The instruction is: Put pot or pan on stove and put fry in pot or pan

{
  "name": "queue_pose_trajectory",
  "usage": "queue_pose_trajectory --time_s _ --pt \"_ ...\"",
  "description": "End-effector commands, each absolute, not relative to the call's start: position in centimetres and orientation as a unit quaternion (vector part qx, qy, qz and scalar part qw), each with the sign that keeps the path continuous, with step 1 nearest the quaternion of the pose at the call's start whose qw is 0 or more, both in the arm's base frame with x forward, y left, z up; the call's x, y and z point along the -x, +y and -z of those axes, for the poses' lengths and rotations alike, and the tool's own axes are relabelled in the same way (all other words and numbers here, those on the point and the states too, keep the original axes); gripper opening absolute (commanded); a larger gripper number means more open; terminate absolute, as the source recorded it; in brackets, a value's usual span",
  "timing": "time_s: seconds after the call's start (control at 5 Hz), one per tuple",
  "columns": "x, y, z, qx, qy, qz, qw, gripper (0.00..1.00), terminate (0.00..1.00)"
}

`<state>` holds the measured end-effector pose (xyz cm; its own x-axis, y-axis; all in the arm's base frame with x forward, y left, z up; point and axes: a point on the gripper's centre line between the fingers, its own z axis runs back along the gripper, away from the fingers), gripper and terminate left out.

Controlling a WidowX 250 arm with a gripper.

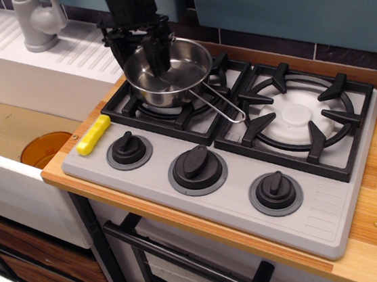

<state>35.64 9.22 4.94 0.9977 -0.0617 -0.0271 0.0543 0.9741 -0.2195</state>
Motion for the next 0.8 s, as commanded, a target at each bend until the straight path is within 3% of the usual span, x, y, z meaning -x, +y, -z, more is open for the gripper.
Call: queue_pose_trajectory --time_s 0.0,0.4,0.6 --pt "-36.3 8.5 -11.4 0.090 -0.029 0.031 0.995 1.00 0.00" --pt "-35.9 8.2 -13.7 0.092 -0.021 0.035 0.995 1.00 0.00" --pt "-36.6 7.2 -14.3 0.088 0.006 0.054 0.995 1.00 0.00"
